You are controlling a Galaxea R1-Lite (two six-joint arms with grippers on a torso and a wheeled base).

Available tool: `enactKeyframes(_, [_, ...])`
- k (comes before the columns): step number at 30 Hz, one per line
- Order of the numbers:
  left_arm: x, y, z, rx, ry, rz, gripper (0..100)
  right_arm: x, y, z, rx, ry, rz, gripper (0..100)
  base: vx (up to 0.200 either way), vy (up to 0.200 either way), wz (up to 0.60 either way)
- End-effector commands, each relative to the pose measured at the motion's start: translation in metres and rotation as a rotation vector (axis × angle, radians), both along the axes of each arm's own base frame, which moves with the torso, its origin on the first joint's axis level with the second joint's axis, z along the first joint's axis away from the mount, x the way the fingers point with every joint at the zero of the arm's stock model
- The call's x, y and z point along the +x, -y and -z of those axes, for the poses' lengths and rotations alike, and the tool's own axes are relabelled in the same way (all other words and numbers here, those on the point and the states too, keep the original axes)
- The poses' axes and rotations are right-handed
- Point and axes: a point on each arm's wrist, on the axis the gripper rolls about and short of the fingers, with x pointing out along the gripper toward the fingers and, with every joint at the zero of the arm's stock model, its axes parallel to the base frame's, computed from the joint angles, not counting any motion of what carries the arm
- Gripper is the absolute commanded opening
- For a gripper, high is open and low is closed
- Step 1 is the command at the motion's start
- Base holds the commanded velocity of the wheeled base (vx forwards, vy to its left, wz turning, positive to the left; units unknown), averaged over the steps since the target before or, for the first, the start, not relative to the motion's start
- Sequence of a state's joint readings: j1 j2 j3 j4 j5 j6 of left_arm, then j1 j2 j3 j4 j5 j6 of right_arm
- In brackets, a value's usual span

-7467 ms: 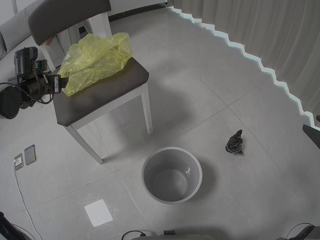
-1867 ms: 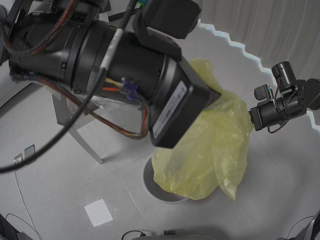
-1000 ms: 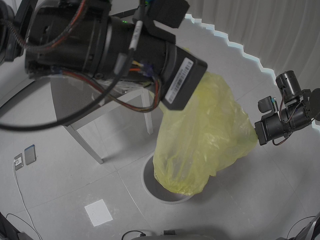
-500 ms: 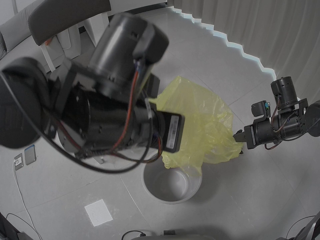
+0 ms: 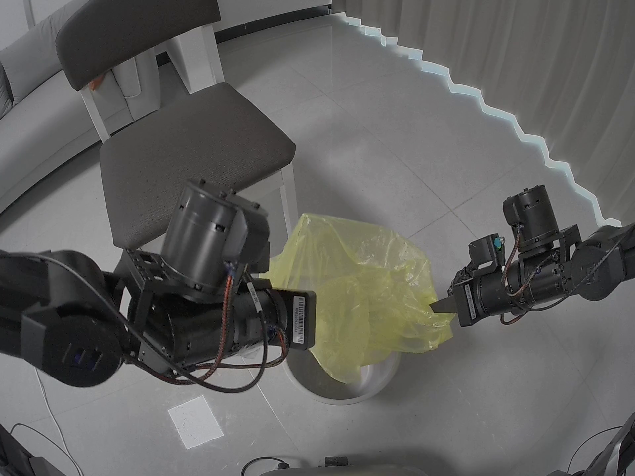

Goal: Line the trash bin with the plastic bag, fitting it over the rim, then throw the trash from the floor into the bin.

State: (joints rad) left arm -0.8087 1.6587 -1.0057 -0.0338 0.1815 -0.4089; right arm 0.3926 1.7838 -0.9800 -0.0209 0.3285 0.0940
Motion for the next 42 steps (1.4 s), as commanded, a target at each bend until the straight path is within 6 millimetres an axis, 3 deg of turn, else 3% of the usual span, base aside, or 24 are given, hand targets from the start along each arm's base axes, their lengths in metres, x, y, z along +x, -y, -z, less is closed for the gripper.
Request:
enactKeyframes(1, [0.012, -0.012, 0.038, 0.019, -0.079, -0.037, 0, 0.011, -0.002, 0.026, -0.027, -0.061, 0.008, 0, 0.0, 0.0, 0.0])
enactKeyframes(9, [0.025, -0.012, 0.076, -0.062, -0.039, -0.058, 0, 0.031, 0.011, 0.051, -0.024, -0.044, 0.057, 0, 0.0, 0.0, 0.0])
enactKeyframes(16, [0.028, -0.012, 0.087, -0.071, -0.039, -0.061, 0, 0.04, 0.015, 0.06, -0.03, -0.036, 0.063, 0, 0.0, 0.0, 0.0])
enactKeyframes(25, [0.046, -0.01, 0.122, -0.067, -0.091, -0.065, 0, 0.068, 0.01, 0.11, -0.053, -0.098, 0.069, 0, 0.0, 0.0, 0.0])
enactKeyframes(34, [0.045, -0.01, 0.154, -0.059, -0.162, -0.06, 0, 0.064, 0.005, 0.131, -0.073, -0.156, 0.048, 0, 0.0, 0.0, 0.0])
enactKeyframes(42, [0.022, -0.026, 0.171, -0.056, -0.186, -0.046, 0, 0.045, -0.001, 0.138, -0.09, -0.189, 0.011, 0, 0.0, 0.0, 0.0])
